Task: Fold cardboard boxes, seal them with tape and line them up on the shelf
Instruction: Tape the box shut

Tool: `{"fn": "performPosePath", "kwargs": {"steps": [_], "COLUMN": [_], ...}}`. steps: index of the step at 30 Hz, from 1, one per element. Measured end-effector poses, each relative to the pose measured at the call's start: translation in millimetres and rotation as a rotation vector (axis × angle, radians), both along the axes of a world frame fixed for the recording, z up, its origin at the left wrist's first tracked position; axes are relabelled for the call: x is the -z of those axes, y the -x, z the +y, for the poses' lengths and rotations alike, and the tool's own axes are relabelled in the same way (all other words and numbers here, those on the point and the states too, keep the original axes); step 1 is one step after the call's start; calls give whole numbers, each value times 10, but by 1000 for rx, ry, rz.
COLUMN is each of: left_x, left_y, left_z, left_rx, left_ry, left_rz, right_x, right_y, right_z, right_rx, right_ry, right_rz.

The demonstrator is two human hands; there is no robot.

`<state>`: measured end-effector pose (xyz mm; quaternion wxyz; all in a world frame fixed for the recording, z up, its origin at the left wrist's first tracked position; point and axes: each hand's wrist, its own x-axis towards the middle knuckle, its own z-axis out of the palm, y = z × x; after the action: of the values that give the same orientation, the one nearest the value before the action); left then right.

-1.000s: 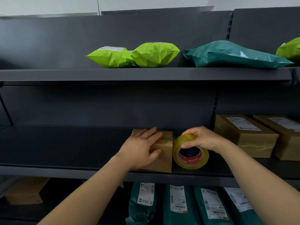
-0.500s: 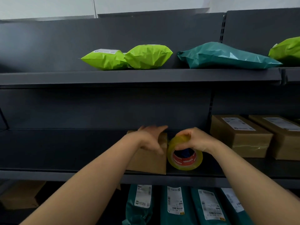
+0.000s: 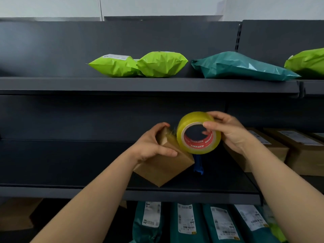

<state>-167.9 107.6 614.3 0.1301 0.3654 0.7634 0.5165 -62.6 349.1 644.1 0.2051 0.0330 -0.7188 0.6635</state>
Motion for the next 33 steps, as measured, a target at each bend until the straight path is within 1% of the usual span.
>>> {"fn": "performPosePath", "kwargs": {"steps": [1,4,8,11,16,21,25,33], "left_x": [43,97,198,254,289,310,354,475], "left_y": [0,46,123,144,155,156,166,224], "left_z": [-33,-174,-359,-393,-445,-493,-566,-710], "left_rx": [-1,9,20,20,42,42,27,6], "left_ry": [-48,-109,-198,-238,-275,-303,-358,-402], "left_rz": [-31,-87,-148,-170,-178,-212,-267,-315], "right_x": [-34,-144,-233,-281,-282,-164,-18,234], "right_y": [12,53,85,97,36,82,194,358], "right_z": [-51,-132,-160,-178,-136,-155,-222,-363], "right_rx": [-3,-16,19,20,8,2,-10,-77], "right_ry": [-1,-39,-251,-313,-489,-547,-551,-518], "right_rz": [0,-16,-118,-157,-271,-357,-379,-434]}}
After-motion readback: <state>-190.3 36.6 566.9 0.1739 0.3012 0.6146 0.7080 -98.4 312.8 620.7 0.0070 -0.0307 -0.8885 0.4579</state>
